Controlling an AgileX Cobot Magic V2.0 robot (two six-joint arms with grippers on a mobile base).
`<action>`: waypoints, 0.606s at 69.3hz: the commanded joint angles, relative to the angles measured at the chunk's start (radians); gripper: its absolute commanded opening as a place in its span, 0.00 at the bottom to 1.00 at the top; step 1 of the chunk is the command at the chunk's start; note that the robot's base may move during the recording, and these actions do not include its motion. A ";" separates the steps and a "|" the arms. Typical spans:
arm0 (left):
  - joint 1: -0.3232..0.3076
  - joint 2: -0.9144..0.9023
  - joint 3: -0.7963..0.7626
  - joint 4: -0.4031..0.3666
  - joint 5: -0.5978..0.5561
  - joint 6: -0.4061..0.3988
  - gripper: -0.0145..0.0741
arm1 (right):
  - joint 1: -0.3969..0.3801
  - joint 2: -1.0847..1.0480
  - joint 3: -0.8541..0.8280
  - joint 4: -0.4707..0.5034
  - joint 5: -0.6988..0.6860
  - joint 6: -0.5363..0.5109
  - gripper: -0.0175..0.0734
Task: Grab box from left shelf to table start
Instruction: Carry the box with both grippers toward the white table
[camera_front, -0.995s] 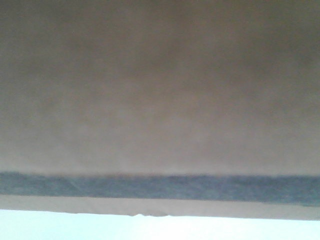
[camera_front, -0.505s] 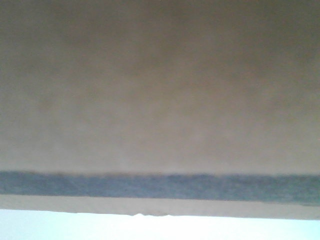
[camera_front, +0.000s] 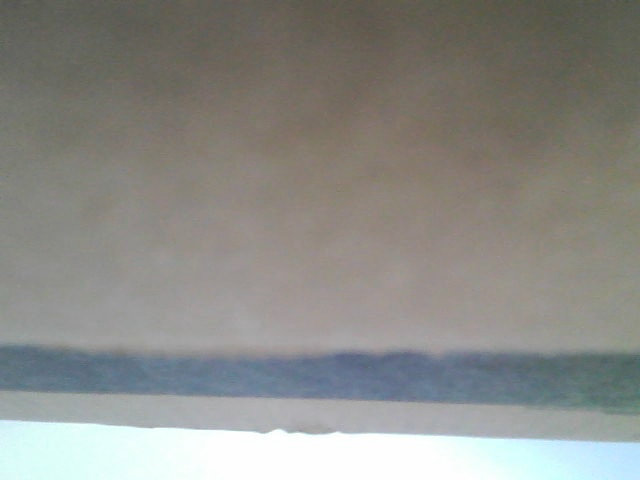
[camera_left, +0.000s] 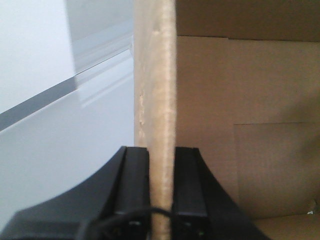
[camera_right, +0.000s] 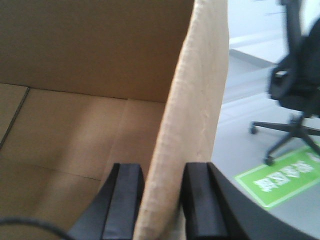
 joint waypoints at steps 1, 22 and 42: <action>-0.003 0.014 -0.035 0.005 -0.162 0.000 0.05 | -0.003 0.016 -0.030 -0.035 -0.154 -0.021 0.25; -0.003 0.014 -0.035 0.003 -0.162 0.000 0.05 | -0.003 0.016 -0.030 -0.035 -0.154 -0.021 0.25; -0.003 0.014 -0.035 0.003 -0.162 0.000 0.05 | -0.003 0.016 -0.030 -0.035 -0.154 -0.021 0.25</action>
